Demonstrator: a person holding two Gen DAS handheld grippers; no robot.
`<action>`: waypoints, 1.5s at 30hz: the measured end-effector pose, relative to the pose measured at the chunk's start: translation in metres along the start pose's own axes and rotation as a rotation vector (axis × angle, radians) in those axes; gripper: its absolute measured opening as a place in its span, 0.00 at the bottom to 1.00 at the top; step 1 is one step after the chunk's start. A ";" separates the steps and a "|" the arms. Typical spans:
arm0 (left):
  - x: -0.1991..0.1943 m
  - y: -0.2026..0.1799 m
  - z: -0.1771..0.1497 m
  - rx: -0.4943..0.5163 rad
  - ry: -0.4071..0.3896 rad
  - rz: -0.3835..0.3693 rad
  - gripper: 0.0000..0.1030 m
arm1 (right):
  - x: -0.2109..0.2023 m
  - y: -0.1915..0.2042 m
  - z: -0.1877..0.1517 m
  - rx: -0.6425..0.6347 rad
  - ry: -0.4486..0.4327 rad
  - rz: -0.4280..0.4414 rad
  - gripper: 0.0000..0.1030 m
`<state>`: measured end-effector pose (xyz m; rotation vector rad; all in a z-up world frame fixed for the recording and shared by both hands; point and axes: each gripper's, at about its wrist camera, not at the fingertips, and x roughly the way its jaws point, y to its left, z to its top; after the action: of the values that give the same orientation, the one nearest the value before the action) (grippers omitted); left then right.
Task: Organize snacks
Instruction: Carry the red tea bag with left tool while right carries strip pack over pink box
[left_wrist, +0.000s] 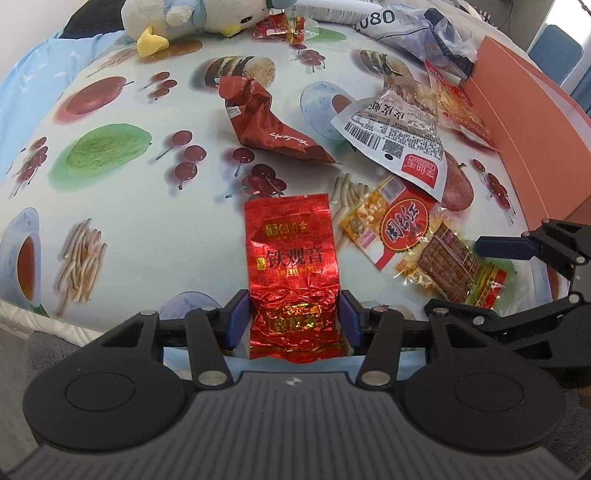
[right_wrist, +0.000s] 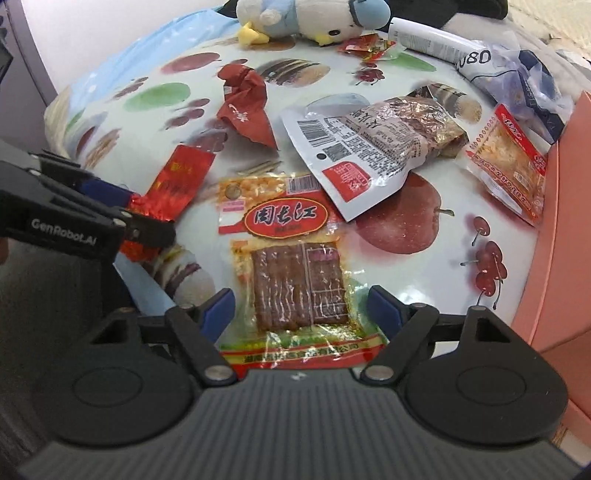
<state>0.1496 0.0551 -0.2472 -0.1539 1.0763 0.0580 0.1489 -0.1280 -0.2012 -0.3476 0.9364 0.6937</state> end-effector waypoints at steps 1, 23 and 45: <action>0.000 0.000 0.000 0.000 0.000 0.001 0.55 | 0.000 0.002 0.000 -0.003 -0.001 -0.005 0.75; -0.038 -0.007 0.011 -0.047 -0.057 -0.090 0.55 | -0.042 0.005 -0.014 0.179 -0.061 -0.029 0.22; -0.088 -0.051 0.025 0.005 -0.118 -0.159 0.55 | -0.115 -0.028 -0.023 0.383 -0.244 -0.172 0.09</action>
<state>0.1362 0.0105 -0.1535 -0.2281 0.9435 -0.0783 0.1071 -0.2065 -0.1193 -0.0018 0.7758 0.3772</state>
